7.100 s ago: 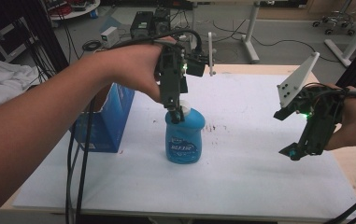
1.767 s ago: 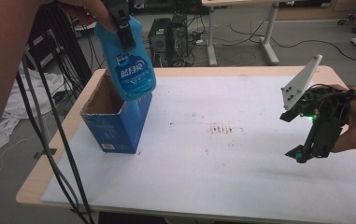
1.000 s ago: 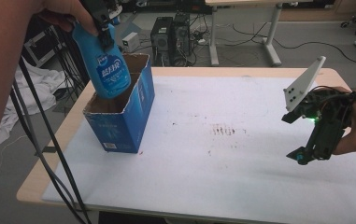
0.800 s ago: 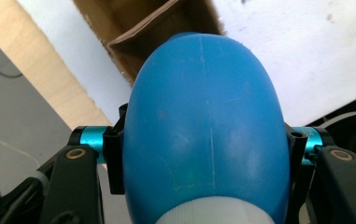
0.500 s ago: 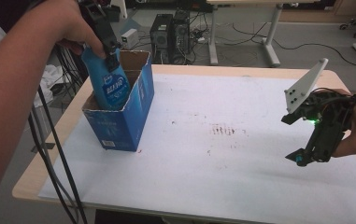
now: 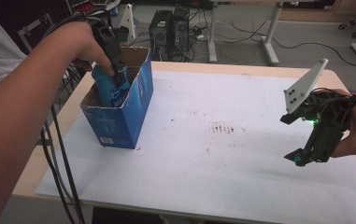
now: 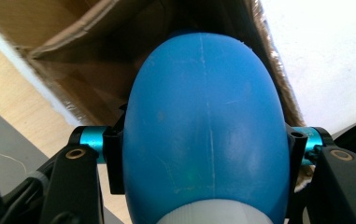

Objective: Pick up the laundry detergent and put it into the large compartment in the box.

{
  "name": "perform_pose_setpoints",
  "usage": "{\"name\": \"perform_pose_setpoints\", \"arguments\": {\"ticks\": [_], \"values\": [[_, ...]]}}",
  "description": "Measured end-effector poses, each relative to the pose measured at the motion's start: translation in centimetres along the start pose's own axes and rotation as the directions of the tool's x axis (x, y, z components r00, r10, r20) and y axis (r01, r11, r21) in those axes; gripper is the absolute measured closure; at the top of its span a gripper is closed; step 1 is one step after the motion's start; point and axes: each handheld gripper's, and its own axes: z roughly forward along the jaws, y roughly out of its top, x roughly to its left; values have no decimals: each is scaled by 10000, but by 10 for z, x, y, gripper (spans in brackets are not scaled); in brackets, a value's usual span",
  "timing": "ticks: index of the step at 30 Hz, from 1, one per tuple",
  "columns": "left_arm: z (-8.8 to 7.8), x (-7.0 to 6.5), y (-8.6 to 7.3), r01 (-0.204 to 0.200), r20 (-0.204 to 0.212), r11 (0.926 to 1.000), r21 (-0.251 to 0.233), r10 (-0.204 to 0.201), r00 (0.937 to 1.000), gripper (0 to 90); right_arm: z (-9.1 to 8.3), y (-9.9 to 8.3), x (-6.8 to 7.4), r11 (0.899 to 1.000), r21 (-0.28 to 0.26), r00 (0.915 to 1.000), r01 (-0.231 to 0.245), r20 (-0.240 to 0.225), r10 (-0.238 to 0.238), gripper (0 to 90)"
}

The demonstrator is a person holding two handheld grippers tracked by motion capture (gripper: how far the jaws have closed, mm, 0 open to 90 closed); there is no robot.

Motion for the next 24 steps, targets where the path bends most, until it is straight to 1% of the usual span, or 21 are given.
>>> {"name": "perform_pose_setpoints", "arguments": {"ticks": [3, 4, 6, 8, 10, 12, 15, 17, 19, 20, 21, 22, 24], "values": [[7, 0, 0, -198, -59, 9998, 10, 198, 9998, 386, 1, 1, 0, 10000, 42, 10000, 10, 4, -10, 6], [7, 0, 0, -198, -59, 9998, 10, 198, 9998, 386, 1, 1, 0, 10000, 42, 10000, 10, 4, -10, 6], [13, -2, -1, -504, -143, 9987, 23, 505, 9986, 386, 2, 2, 0, 10000, 21, 10000, 44, -3, -44, 6], [18, -2, -1, -622, -174, 9981, -2, 622, 9979, 385, 2, 3, 0, 10000, 37, 10000, 51, -27, -51, 6], [23, -3, 0, -839, -216, 9965, 58, 840, 9962, 385, 2, 3, 0, 10000, 58, 10000, 26, -36, -26, 6], [27, -5, 0, -1199, -284, 9927, 98, 1202, 9923, 385, 2, 3, 1, 10000, 90, 10000, -19, -48, 19, 6], [32, -6, -1, -1615, -308, 9867, 202, 1621, 9863, 385, 2, 4, 1, 10000, 69, 10000, 66, -42, -66, 6], [34, -7, -1, -2041, -345, 9787, 213, 2047, 9782, 385, 2, 3, 1, 10000, 94, 10000, 35, -46, -34, 6], [37, -8, -2, -2371, -404, 9711, 256, 2380, 9704, 385, 2, 3, 1, 10000, 94, 10000, 32, -42, -31, 6], [38, -8, -2, -2494, -431, 9680, 278, 2504, 9672, 385, 2, 3, 1, 9999, 105, 10000, 33, -45, -33, 6], [40, -8, -2, -2553, -443, 9665, 253, 2562, 9656, 385, 2, 4, 1, 9999, 89, 10000, 80, -43, -80, 6], [41, -7, -2, -2656, -455, 9635, 326, 2669, 9626, 385, 3, 4, 1, 9999, 99, 10000, 71, -42, -71, 6], [42, -6, -3, -2656, -427, 9639, 169, 2661, 9630, 385, 3, 5, 2, 9999, 136, 10000, 47, -53, -46, 6]]}}
